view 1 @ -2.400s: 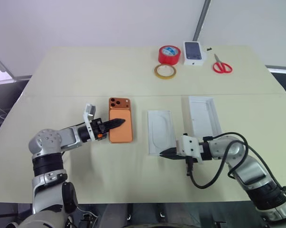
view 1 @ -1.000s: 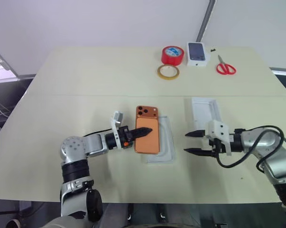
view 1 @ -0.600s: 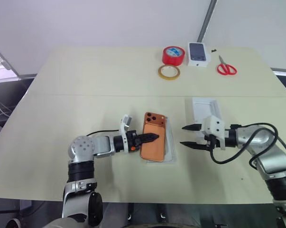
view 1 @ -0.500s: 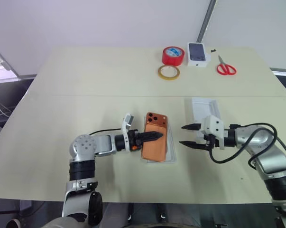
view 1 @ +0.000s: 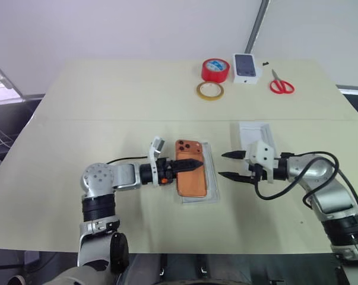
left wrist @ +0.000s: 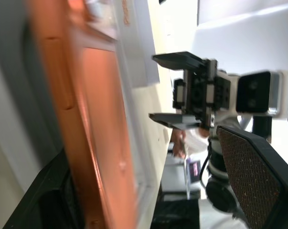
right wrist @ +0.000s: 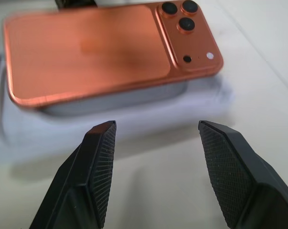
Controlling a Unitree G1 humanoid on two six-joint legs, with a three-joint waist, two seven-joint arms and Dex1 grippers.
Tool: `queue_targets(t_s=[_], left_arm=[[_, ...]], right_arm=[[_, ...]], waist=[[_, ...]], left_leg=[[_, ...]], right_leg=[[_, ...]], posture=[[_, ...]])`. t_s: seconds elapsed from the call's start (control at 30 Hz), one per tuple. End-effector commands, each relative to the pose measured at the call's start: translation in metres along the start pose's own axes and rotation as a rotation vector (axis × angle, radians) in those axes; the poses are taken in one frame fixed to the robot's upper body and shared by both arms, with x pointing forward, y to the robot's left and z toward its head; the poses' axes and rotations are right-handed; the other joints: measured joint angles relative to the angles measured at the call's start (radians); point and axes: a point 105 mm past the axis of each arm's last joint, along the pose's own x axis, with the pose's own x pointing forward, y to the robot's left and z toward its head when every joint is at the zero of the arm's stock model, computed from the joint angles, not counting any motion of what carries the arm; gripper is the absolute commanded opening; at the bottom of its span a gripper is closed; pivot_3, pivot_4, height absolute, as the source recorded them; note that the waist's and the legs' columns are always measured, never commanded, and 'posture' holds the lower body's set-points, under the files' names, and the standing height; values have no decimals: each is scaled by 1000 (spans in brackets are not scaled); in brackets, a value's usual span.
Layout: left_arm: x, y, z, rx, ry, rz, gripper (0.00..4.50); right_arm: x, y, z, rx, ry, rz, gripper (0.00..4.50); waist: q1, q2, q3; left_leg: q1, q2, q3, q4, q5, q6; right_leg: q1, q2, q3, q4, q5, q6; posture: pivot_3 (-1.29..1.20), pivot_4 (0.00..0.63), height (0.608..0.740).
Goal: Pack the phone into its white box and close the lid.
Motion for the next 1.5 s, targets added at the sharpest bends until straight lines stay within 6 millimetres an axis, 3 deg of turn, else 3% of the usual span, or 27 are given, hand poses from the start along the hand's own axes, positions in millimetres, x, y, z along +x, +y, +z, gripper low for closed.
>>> queue_targets(t_s=[0.03,0.17,0.37,0.53,1.03,1.2,1.37,1.47,1.5], left_arm=[[-2,-10,-4,72,41,7,3932],[-5,-13,-10,125,109,33,3932],[4,-7,0,83,98,105,3932],[-6,-5,-1,117,119,150,3932],[-29,-29,6,221,199,131,3932],[-40,-28,11,319,188,205,3932],[-56,-23,20,531,150,302,3932],[-69,-7,34,812,96,403,3123],[-72,-1,36,892,101,422,2543]], right_arm=[[3,-2,7,-25,-23,-1,2885],[7,-5,10,-42,-27,-2,2885],[11,-6,11,-42,-37,1,2885],[12,-6,11,-44,-41,-1,2885],[15,-2,12,-35,-49,2,2885],[14,-3,9,-25,-44,-9,2885],[11,-7,7,2,-38,-25,2885],[8,-13,5,-9,-25,-58,2009],[7,-12,5,-12,-19,-56,1458]], waist=[[0,0,0],[-2,0,0],[2,0,0],[-6,0,0],[-6,0,0],[-8,0,0],[-17,0,0],[-22,1,0],[-23,1,1]], left_leg=[[0,0,0,0,0,0],[0,0,0,0,0,0],[0,0,0,0,0,0],[0,0,0,0,0,0],[1,0,0,0,1,-1],[1,0,0,0,1,-1],[1,0,0,-1,1,-1],[1,0,0,-1,1,-2],[1,0,0,-2,1,-2]], right_leg=[[0,0,0,0,0,0],[0,0,0,0,0,0],[0,0,0,0,0,0],[0,0,0,0,0,0],[0,0,0,1,0,0],[0,0,0,1,0,0],[0,0,0,1,0,0],[0,0,0,1,0,0],[0,0,0,0,0,-1]], posture=[[0,150,740],[0,150,740],[0,150,740],[0,150,740],[0,150,740],[0,150,740],[0,150,740],[0,150,740],[0,150,740]])
